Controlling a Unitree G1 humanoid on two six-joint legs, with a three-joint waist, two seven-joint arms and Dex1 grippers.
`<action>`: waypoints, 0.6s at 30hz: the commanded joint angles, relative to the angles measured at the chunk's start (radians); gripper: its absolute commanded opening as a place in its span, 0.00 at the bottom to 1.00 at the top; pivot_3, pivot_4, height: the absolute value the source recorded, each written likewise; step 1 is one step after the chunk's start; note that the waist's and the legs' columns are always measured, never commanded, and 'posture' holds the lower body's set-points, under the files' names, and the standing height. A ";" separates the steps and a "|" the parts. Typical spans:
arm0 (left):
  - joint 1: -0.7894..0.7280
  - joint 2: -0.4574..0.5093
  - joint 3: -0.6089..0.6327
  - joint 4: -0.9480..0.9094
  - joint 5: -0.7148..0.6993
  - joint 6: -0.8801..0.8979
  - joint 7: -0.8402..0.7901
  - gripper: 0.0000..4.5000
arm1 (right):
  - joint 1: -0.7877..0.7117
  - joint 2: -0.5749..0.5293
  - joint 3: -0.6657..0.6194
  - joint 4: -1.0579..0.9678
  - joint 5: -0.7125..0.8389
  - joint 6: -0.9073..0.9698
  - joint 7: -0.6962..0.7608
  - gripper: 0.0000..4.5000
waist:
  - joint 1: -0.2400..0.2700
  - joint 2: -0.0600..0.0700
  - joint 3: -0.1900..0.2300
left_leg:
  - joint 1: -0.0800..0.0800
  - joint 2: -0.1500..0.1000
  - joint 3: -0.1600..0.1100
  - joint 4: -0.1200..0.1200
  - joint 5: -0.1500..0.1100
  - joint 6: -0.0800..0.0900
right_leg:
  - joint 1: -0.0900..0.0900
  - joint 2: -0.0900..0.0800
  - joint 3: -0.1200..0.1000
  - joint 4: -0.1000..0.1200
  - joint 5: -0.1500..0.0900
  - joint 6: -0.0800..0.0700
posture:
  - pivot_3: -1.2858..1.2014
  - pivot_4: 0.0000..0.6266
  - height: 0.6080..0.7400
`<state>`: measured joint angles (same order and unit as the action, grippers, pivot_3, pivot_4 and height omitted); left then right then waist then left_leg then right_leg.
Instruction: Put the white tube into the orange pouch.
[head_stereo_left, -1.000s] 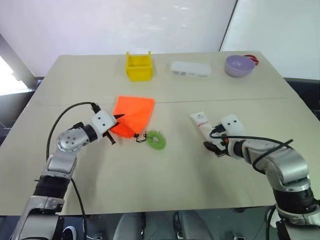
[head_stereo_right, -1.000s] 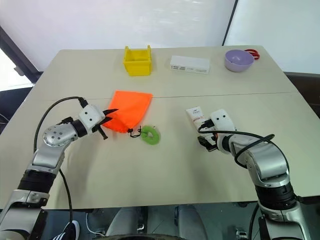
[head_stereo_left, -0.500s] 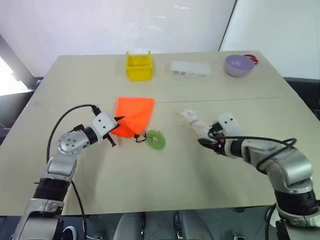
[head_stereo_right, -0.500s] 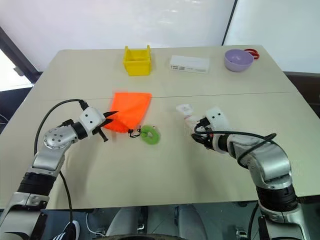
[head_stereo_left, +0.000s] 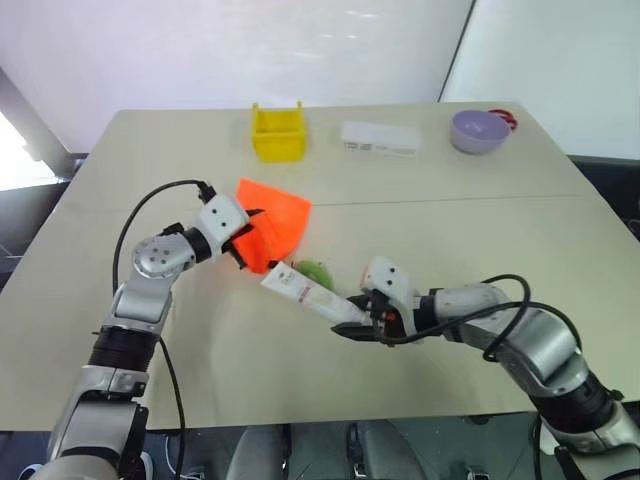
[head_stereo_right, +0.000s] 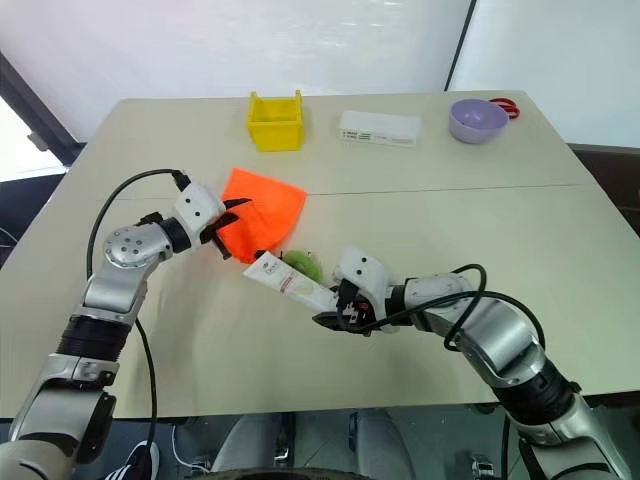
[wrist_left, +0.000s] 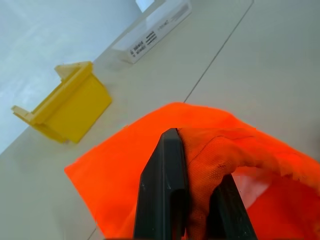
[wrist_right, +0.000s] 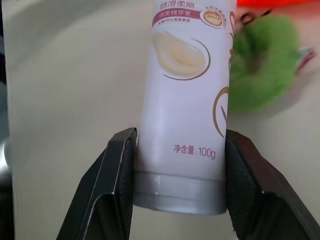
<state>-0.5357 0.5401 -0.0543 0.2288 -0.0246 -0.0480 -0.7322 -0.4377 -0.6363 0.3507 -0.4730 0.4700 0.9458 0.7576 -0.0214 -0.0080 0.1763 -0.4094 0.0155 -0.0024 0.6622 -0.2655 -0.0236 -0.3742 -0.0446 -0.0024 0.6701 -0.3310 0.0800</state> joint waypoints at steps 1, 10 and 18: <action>0.001 0.020 0.002 -0.023 -0.003 -0.007 -0.020 0.00 | -0.069 0.067 0.071 0.049 -0.058 -0.080 0.014 0.40 | 0.002 0.000 0.000 | 0.000 0.000 0.000 0.000 0.000 0.000 | -0.001 0.000 0.000 0.001 0.000 0.000 | 0.52 0.24 1.00; 0.062 0.038 0.006 -0.083 -0.011 0.002 -0.031 0.00 | -0.163 0.243 0.078 0.225 -0.156 -0.047 -0.118 0.40 | 0.013 -0.001 0.000 | 0.000 -0.001 -0.001 0.001 0.000 0.000 | 0.000 -0.002 0.000 0.001 0.000 0.000 | 0.52 0.24 1.00; 0.140 0.046 0.003 -0.182 -0.030 0.047 -0.049 0.00 | -0.196 0.351 -0.021 0.241 -0.156 0.122 -0.270 0.40 | 0.007 0.000 0.000 | -0.001 0.000 -0.001 0.000 0.000 0.000 | -0.001 -0.003 0.000 0.001 0.000 -0.001 | 0.52 0.24 1.00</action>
<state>-0.3973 0.5835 -0.0654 0.0820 -0.0355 -0.0092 -0.7840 -0.6109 -0.2964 0.3692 -0.1970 0.3158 1.0486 0.5130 -0.0145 -0.0085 0.1763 -0.4101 0.0152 -0.0031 0.6618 -0.2655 -0.0238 -0.3753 -0.0479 -0.0027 0.6712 -0.3306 0.0790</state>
